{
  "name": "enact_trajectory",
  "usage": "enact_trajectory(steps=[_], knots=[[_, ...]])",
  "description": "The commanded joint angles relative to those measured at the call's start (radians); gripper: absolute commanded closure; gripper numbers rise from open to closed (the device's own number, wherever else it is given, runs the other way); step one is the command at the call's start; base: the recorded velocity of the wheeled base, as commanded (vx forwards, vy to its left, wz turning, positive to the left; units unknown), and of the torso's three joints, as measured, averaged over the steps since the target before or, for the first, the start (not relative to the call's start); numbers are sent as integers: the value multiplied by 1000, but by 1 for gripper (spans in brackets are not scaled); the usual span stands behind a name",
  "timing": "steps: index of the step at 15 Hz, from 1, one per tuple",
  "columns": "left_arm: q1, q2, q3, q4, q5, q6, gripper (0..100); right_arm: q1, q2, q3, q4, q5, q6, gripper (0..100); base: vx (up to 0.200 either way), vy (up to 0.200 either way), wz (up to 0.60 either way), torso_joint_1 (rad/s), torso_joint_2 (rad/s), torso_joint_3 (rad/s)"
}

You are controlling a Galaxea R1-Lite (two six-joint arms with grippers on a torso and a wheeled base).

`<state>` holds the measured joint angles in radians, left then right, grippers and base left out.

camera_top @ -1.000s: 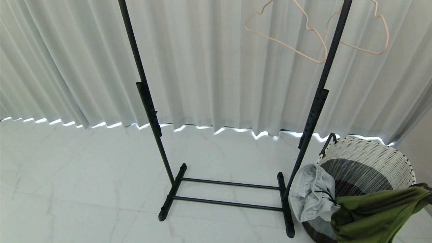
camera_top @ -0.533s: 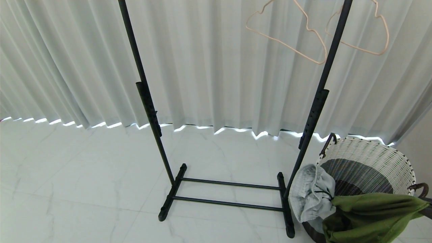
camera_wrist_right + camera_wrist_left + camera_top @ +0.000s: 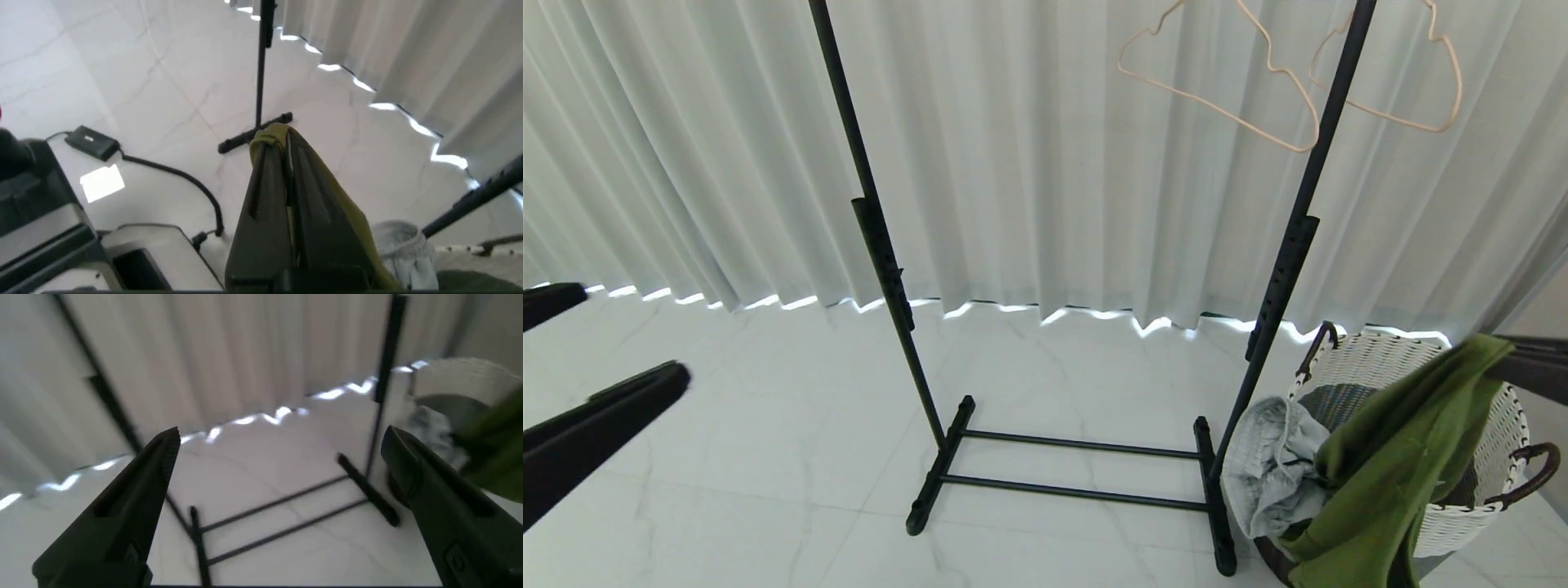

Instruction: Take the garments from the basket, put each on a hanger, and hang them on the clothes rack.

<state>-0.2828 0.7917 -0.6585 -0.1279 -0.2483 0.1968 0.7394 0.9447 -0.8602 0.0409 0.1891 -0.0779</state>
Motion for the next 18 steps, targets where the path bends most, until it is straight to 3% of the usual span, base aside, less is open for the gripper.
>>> enact_trajectory(steps=[1,4,5,6,7,9,11,15,18], knots=[[-262,336,-136,-4,64,-63,0,3,106,-62,-6,0,3,100,0,0,0,0,0,0],[-559,518,-170,-4,251,-284,0,6,187,-88,-36,3,13,100,0,0,0,0,0,0],[-616,541,-170,-4,274,-316,0,8,204,-89,-58,1,21,100,0,0,0,0,0,0],[-743,616,-170,-4,323,-401,0,9,255,-95,-114,0,32,100,0,0,0,0,0,0],[-789,664,-174,-6,350,-445,0,9,270,-103,-121,-2,32,100,0,0,0,0,0,0],[-814,773,-202,-64,363,-510,0,9,284,-108,-119,-2,52,100,0,0,0,0,0,0],[-812,867,-227,-139,363,-517,0,9,292,-111,-119,-5,67,100,0,0,0,0,0,0],[-766,1041,-260,-197,333,-573,0,32,325,-146,-110,-34,82,100,0,0,0,0,0,0],[-713,1146,-243,-319,342,-574,0,38,316,-120,-124,-36,82,100,0,0,0,0,0,0]])
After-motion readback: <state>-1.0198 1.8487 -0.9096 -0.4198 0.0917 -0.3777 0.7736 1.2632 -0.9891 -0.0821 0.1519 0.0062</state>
